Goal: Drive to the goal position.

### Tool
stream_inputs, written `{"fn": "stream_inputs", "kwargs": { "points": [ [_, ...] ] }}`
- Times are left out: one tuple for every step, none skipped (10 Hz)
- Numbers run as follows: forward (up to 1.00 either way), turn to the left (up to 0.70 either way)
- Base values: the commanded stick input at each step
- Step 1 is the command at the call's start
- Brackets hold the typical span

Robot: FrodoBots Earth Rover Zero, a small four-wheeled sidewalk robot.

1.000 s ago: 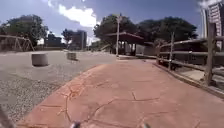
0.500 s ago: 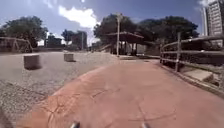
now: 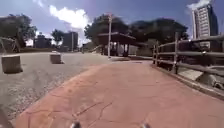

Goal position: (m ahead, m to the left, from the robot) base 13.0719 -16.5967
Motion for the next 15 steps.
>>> {"fn": "stream_inputs", "kwargs": {
  "points": [
    [0.85, 0.0],
    [0.85, 0.0],
    [0.85, 0.0],
    [0.85, 0.0],
    [0.85, 0.0],
    [0.85, 0.0],
    [0.85, 0.0],
    [0.85, 0.0],
    [0.85, 0.0],
    [0.85, 0.0],
    [0.85, 0.0],
    [0.85, -0.18],
    [0.85, -0.34],
    [0.85, -0.34],
    [0.85, -0.34]
  ]
}}
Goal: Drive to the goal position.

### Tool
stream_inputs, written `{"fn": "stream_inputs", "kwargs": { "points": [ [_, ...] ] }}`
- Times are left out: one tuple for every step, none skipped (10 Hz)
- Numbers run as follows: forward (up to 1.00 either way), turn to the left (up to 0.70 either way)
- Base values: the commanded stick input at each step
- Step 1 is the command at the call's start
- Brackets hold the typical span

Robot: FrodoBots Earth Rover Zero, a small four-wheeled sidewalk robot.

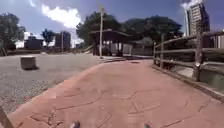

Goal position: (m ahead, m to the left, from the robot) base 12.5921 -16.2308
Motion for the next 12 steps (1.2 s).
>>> {"fn": "stream_inputs", "kwargs": {
  "points": [
    [0.85, -0.34],
    [0.85, -0.34],
    [0.85, -0.34],
    [0.85, 0.0],
    [0.85, 0.0],
    [0.85, 0.0],
    [0.85, 0.0],
    [0.85, 0.0],
    [0.85, 0.0],
    [0.85, 0.0],
    [0.85, 0.0],
    [0.85, 0.0]
  ]
}}
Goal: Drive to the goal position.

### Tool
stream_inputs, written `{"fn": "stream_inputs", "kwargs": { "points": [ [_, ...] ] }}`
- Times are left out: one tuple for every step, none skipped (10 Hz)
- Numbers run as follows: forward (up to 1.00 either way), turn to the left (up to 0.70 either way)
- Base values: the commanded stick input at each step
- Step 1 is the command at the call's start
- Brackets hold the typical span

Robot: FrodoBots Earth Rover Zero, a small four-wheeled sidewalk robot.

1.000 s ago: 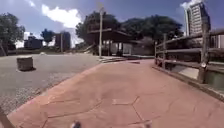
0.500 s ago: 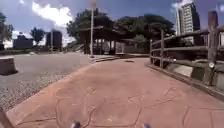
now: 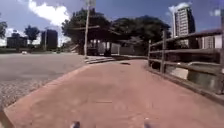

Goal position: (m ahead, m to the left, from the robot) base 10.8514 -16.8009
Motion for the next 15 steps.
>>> {"fn": "stream_inputs", "kwargs": {
  "points": [
    [0.85, 0.0],
    [0.85, 0.0],
    [0.85, 0.0],
    [0.85, 0.0],
    [0.85, 0.0],
    [0.85, 0.0],
    [0.85, 0.0],
    [0.85, 0.0],
    [0.85, 0.0],
    [0.85, 0.0],
    [0.85, 0.0],
    [0.85, 0.0],
    [0.85, 0.0],
    [0.85, 0.0],
    [0.85, -0.19]
  ]
}}
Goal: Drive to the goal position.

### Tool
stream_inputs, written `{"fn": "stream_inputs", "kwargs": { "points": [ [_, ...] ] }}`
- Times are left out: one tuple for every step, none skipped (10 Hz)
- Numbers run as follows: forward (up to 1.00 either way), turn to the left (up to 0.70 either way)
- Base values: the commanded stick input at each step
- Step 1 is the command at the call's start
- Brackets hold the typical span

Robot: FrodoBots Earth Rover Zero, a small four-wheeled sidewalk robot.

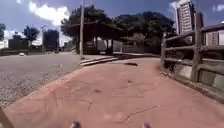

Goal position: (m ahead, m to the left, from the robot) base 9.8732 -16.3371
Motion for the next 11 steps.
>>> {"fn": "stream_inputs", "kwargs": {
  "points": [
    [0.85, -0.34],
    [0.85, -0.34],
    [0.85, -0.34],
    [0.85, -0.27],
    [0.85, 0.0],
    [0.85, 0.0],
    [0.85, 0.0],
    [0.85, 0.0],
    [0.85, 0.0],
    [0.85, 0.0],
    [0.85, 0.0]
  ]
}}
